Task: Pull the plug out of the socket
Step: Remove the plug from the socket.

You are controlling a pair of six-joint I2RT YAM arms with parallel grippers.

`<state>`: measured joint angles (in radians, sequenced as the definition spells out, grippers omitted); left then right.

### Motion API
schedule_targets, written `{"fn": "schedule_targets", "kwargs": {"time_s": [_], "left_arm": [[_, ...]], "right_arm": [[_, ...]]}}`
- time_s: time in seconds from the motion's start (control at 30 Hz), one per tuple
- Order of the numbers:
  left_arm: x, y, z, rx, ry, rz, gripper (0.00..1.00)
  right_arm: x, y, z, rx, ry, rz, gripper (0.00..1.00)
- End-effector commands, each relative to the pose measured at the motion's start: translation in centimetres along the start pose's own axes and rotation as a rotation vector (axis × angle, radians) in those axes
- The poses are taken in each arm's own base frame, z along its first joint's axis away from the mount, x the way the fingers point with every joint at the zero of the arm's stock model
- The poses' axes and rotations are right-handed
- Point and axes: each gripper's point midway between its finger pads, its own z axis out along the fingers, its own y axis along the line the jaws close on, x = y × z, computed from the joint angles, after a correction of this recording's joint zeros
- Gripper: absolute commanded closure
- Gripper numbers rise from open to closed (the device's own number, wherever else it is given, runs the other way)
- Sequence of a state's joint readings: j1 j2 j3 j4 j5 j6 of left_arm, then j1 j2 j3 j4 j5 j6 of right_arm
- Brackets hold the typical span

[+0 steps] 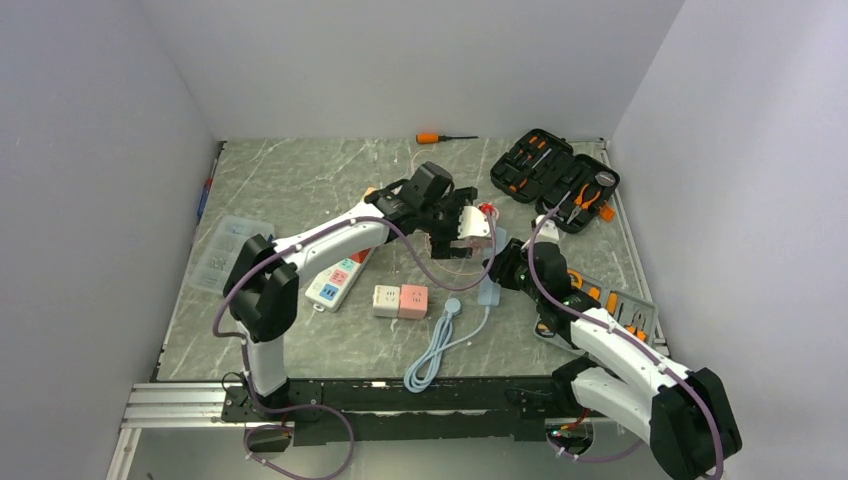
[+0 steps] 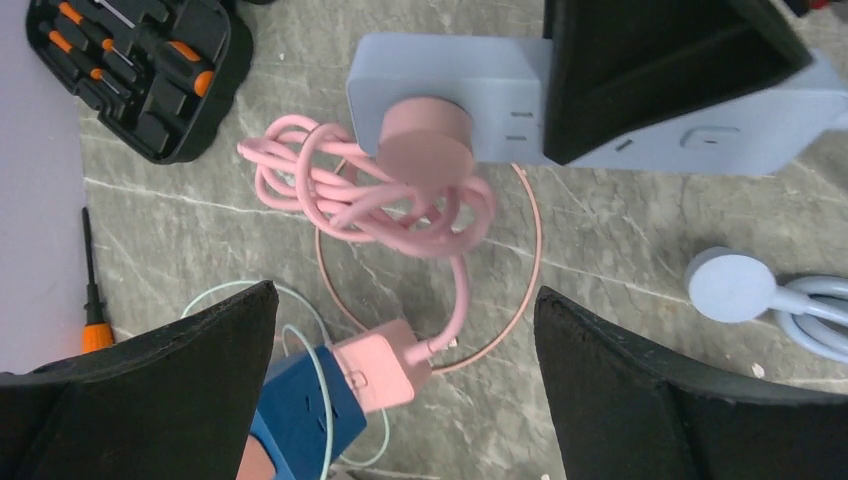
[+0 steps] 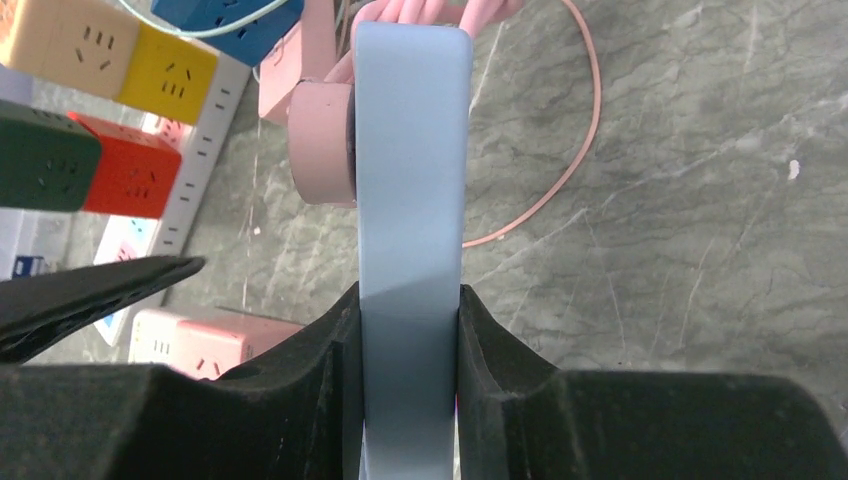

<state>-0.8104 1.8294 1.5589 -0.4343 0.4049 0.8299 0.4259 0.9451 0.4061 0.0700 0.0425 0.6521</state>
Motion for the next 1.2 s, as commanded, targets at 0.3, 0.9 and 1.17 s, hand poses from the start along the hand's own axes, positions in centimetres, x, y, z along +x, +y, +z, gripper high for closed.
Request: {"fn": "schedule_targets", "kwargs": {"time_s": [0.3,0.9,1.17], "left_arm": [[-1.5,1.4,3.2,0.015,-0.103,0.128,0.11],[1.2,-2.1,5.4,0.104,-0.034,0.035,0.26],[1.5,-1.5,5.2,0.084,-0.026,0.005,0.77]], "right_arm": [[-3.8,6.3,-0.6,-0.200,-0.125,-0.114,1.00],[-6.8,9.2,-3.1,-0.273,-0.225,-0.083,1.00],[-5.9,8.7,-2.8,-0.264,-0.203,-0.077,1.00]]}}
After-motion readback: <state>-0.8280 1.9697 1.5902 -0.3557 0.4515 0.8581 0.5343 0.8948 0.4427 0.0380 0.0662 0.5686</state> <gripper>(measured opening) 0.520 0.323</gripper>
